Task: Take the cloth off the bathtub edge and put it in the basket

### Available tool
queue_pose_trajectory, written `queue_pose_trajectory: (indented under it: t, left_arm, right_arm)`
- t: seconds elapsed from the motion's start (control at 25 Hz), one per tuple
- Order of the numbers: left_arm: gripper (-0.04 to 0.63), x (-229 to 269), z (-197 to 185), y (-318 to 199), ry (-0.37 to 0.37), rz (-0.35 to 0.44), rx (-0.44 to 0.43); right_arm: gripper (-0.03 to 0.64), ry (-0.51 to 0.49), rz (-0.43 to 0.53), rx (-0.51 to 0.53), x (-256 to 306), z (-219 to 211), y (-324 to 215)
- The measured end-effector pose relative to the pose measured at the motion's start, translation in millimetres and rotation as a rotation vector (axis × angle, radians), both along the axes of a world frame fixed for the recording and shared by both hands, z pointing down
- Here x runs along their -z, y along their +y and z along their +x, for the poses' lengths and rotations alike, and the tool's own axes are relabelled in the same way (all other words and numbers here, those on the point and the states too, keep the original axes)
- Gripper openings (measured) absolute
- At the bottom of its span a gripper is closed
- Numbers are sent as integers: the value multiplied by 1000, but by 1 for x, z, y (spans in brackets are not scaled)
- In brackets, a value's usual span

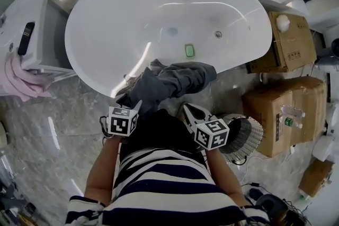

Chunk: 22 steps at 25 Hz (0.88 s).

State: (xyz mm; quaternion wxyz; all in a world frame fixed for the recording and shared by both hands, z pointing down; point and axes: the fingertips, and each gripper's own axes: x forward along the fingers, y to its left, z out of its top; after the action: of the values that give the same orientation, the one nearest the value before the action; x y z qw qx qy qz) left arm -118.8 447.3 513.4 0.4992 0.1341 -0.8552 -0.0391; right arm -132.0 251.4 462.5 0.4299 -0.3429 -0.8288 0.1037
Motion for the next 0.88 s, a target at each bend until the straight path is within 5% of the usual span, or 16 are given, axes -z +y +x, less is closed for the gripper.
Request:
queue_pose_trajectory:
  t: [0.36,0.6,0.88]
  left_arm:
    - [262,-24,-6,-10,98,8,205]
    - [224,-31,-6,-14,100,-100,199]
    - [120,-30,-12,-30,95,-113,207]
  right_arm:
    - [26,30,-16,85,-6,-16,-23]
    - [26,46,-19,98,-10,-19,-40]
    - [26,78,-25,107,-21,-27,-64]
